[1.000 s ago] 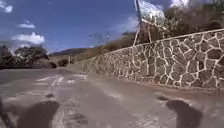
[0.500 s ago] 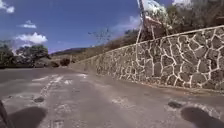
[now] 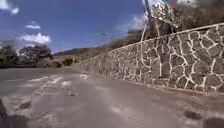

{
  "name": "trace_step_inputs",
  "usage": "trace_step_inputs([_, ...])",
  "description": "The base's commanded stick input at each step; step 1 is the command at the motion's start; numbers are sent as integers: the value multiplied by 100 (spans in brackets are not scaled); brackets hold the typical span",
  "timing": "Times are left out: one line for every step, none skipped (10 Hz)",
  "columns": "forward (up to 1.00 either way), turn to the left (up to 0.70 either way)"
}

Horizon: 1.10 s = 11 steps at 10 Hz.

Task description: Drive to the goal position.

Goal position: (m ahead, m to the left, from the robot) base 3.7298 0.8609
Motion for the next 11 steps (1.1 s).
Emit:
trace_step_inputs([70, 1])
trace_step_inputs([70, 0])
trace_step_inputs([70, 0])
trace_step_inputs([70, 0])
trace_step_inputs([70, 0])
trace_step_inputs([70, 0])
trace_step_inputs([70, 0])
trace_step_inputs([70, 0])
trace_step_inputs([70, 0])
trace_step_inputs([70, 0])
trace_step_inputs([70, 0])
